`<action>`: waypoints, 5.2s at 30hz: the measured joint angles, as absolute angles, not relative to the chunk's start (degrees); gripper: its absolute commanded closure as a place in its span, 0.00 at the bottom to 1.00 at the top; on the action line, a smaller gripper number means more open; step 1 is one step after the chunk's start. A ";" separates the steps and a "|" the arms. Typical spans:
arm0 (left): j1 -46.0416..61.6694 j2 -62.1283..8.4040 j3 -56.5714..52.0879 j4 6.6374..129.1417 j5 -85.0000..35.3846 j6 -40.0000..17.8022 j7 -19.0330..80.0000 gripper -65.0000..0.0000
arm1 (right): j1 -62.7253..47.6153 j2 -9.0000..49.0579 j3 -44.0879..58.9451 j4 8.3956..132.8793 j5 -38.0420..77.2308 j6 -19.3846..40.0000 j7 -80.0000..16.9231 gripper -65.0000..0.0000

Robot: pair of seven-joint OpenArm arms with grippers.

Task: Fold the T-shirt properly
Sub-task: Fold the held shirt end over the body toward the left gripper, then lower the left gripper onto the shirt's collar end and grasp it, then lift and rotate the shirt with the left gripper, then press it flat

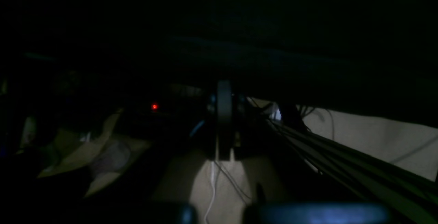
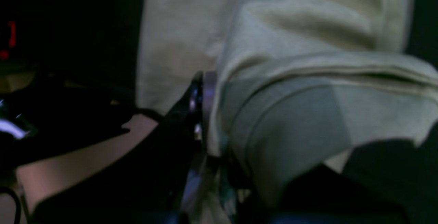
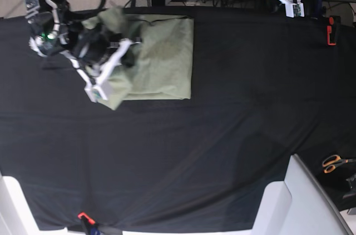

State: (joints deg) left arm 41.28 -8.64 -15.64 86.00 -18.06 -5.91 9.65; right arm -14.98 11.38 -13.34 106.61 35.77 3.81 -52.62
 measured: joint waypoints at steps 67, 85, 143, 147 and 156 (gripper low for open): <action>41.25 -8.56 -15.64 85.58 -18.09 -5.89 10.04 1.00 | -7.40 8.84 -14.50 96.68 35.38 4.01 -64.38 1.00; 39.24 -8.36 -2.44 95.02 -18.06 -6.04 9.87 1.00 | -14.44 12.99 -10.63 89.36 36.67 4.73 -46.13 1.00; 10.33 -8.78 16.56 69.14 -45.23 -16.34 19.79 0.70 | -20.93 17.78 -5.93 108.53 36.60 4.49 -49.06 1.00; 10.57 -8.86 16.69 68.82 -45.28 -16.32 20.95 1.00 | -20.97 18.00 -0.58 108.51 35.88 4.08 -49.04 1.00; -0.25 -11.70 18.50 68.36 -43.77 -16.10 36.88 1.00 | -21.78 17.93 6.11 108.44 35.99 4.10 -49.10 1.00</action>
